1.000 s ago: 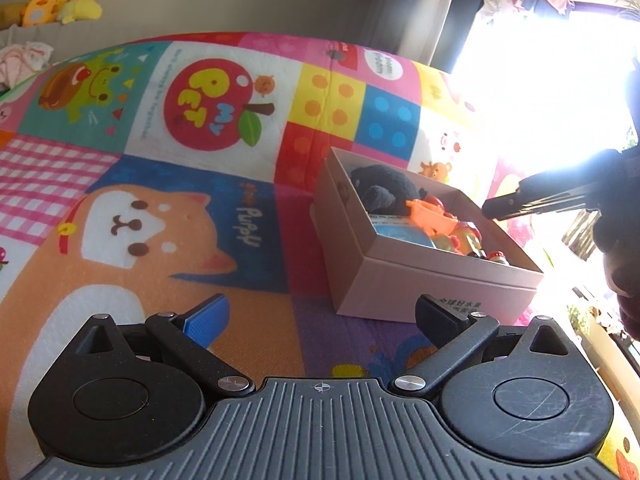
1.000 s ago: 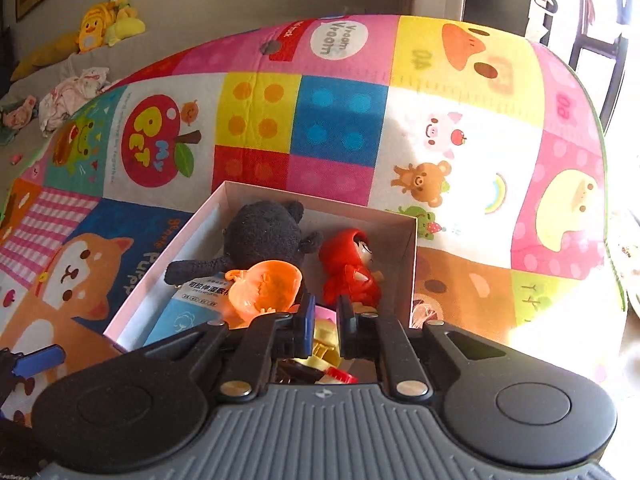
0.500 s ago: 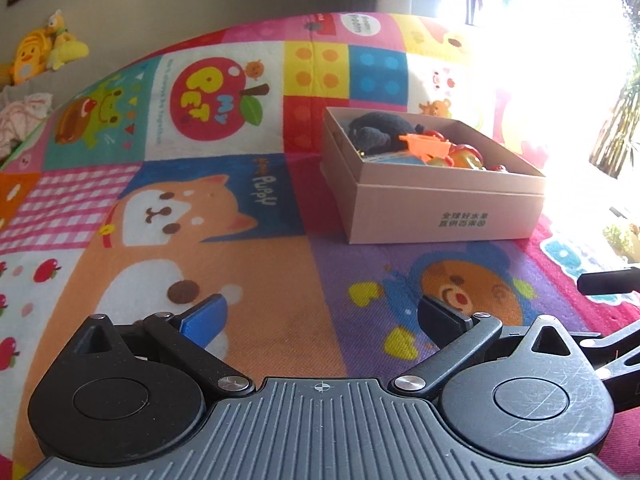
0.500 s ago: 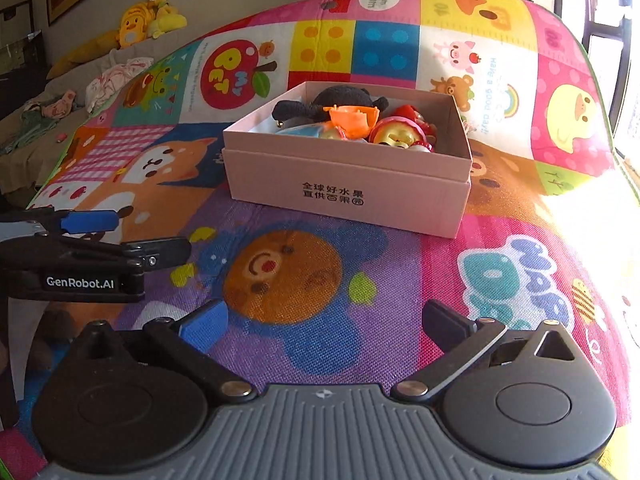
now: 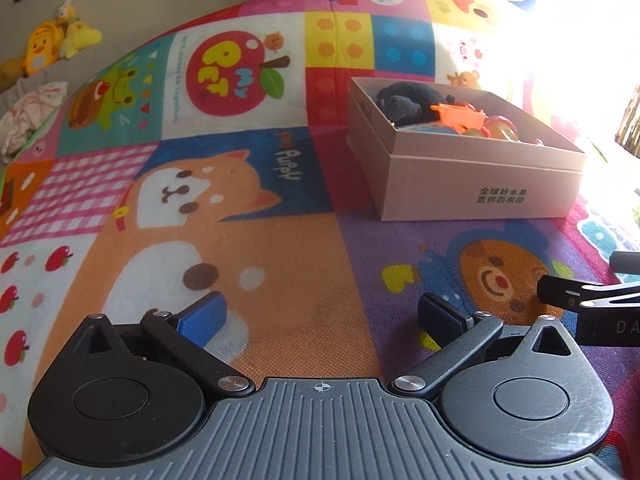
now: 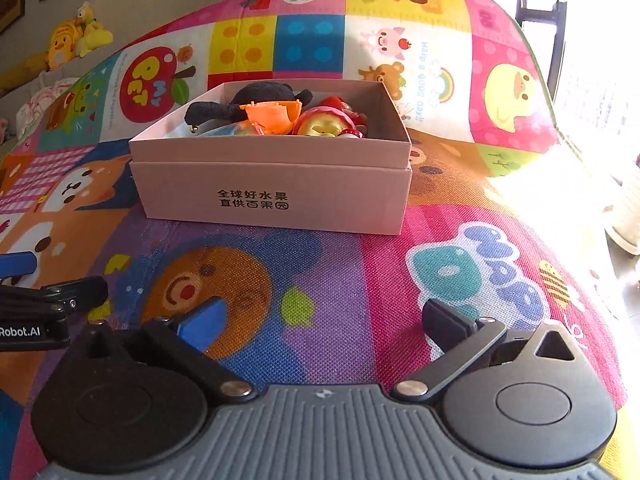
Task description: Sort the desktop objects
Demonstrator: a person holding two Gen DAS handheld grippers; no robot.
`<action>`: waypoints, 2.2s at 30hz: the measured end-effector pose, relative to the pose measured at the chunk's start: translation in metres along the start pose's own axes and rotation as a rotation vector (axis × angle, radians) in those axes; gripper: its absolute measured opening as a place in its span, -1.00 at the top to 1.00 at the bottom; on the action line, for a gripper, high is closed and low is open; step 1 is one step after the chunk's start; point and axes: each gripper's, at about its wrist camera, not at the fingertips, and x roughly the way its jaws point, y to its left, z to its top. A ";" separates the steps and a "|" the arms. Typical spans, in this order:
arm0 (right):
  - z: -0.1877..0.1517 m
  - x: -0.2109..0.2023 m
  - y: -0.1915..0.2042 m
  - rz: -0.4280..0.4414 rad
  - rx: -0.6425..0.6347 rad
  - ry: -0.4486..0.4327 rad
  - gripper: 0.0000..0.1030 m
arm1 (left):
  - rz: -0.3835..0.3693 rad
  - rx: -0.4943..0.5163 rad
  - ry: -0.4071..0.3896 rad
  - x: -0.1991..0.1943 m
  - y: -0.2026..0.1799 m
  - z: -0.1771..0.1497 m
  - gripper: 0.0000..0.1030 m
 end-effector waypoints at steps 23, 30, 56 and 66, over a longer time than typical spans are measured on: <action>0.000 0.001 0.004 -0.011 -0.008 0.001 -1.00 | 0.000 0.001 0.003 -0.001 0.000 0.000 -1.00; 0.000 0.001 0.004 -0.012 -0.009 0.001 -1.00 | -0.001 0.000 0.003 0.000 -0.001 0.000 -1.00; 0.000 0.001 0.004 -0.010 -0.007 0.001 -1.00 | -0.001 0.000 0.003 0.000 -0.001 0.000 -1.00; 0.000 0.001 0.004 -0.010 -0.007 0.001 -1.00 | -0.001 0.000 0.003 0.000 -0.001 0.000 -1.00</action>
